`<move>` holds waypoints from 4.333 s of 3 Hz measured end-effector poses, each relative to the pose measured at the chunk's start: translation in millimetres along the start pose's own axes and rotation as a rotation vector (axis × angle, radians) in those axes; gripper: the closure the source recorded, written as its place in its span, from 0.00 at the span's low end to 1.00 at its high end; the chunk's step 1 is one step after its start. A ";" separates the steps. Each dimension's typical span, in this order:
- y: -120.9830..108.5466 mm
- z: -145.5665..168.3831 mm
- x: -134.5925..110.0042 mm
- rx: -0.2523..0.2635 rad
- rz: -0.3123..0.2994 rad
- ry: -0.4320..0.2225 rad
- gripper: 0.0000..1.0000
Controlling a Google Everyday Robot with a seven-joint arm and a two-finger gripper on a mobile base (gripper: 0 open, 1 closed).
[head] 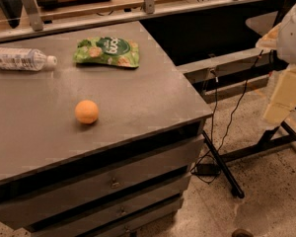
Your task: Move blue plastic bottle near orange
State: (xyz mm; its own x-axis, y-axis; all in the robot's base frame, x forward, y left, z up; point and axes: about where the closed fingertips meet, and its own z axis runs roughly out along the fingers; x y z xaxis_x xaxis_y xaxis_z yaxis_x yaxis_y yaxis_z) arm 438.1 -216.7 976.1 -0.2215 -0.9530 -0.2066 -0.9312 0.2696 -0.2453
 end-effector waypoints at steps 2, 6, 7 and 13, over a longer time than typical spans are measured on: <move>-21.2 11.3 -19.3 0.004 0.003 -0.123 0.00; -102.8 53.7 -165.8 0.034 -0.028 -0.665 0.00; -105.7 58.7 -172.7 0.058 -0.014 -0.667 0.00; -138.2 198.8 -427.4 -0.081 -0.017 -0.997 0.00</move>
Offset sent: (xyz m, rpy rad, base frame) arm 0.0711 0.0348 -0.0032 0.3071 -0.0825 0.0694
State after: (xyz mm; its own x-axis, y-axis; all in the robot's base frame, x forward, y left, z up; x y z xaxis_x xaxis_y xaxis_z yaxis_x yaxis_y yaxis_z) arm 719.1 180.8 910.0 0.1013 -0.3950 -0.9131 -0.9571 0.2119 -0.1978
